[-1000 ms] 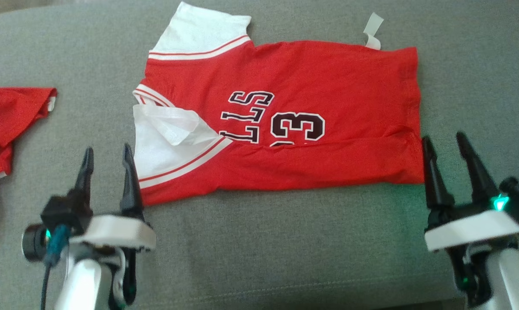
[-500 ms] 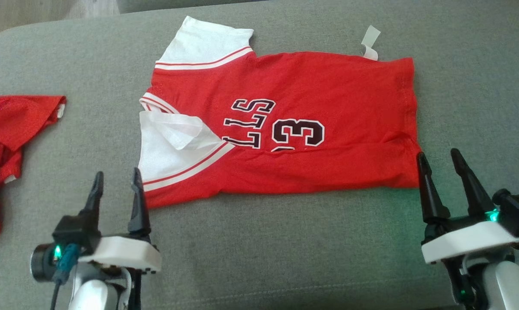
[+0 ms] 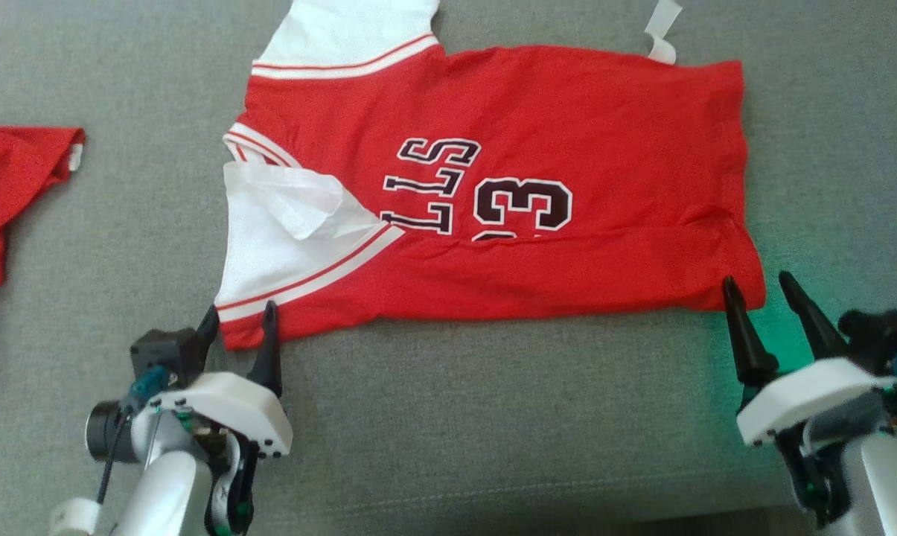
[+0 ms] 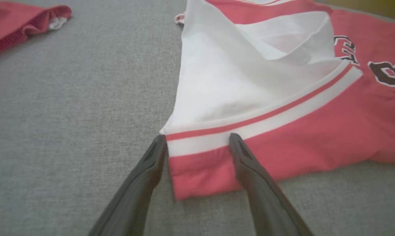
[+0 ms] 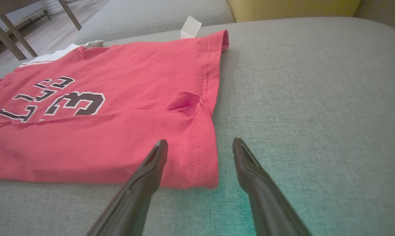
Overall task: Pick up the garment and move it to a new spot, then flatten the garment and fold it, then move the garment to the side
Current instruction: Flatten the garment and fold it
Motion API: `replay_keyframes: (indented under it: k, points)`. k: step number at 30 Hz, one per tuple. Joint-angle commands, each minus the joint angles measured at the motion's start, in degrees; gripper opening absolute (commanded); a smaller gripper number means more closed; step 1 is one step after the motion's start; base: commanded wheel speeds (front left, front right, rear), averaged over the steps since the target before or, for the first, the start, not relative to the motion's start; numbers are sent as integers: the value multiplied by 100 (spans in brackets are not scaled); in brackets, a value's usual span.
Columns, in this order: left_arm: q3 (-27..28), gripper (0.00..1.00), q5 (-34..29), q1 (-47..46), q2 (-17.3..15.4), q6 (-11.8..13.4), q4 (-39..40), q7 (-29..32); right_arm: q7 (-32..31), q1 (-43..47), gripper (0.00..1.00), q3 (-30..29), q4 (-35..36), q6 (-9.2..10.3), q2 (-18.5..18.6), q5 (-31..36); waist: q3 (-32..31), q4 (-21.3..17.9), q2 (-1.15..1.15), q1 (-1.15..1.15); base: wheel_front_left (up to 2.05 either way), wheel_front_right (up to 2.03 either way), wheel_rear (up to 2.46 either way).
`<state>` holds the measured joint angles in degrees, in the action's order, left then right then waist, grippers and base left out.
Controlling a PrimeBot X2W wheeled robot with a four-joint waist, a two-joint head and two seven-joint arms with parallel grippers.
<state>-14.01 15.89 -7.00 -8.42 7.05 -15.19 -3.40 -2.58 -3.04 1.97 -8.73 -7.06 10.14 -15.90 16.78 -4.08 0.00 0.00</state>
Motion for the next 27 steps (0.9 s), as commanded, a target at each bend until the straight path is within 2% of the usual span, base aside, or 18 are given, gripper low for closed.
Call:
replay_keyframes:
  k: [1,8,9,10,11,12,13,18,27]
  points:
    - [199,100,72,-210,-36,-23,74,38,-51,-227,100,101,98,-43,157,-22,120,12,0,0,0,0,0]
    - [174,100,329,-420,-9,-216,-222,348,-623,-552,100,200,-299,-43,221,-273,277,39,0,0,0,0,0]
    - [140,92,373,-427,4,-276,-228,414,-728,-587,100,218,-353,-43,226,-332,281,43,0,0,0,0,0]
    - [111,19,425,-436,16,-343,-230,474,-824,-618,98,240,-400,-43,237,-386,285,47,0,0,0,0,0]
    - [78,0,428,-450,2,-385,-230,507,-898,-645,70,255,-439,-43,236,-476,280,49,0,0,0,0,0]
    - [48,0,444,-457,0,-427,-222,535,-971,-665,40,267,-473,-43,246,-530,273,50,0,0,0,0,0]
    - [30,0,475,-458,7,-467,-207,550,-1015,-679,0,267,-490,-43,246,-585,262,51,0,0,0,0,0]
    - [33,0,485,-449,-45,-479,-74,465,-1117,-677,0,296,-475,-43,277,-808,194,61,0,0,0,0,0]
    - [278,0,573,-96,-230,-271,311,333,-1210,-341,0,307,-248,-43,305,-1106,-128,142,0,0,0,0,0]
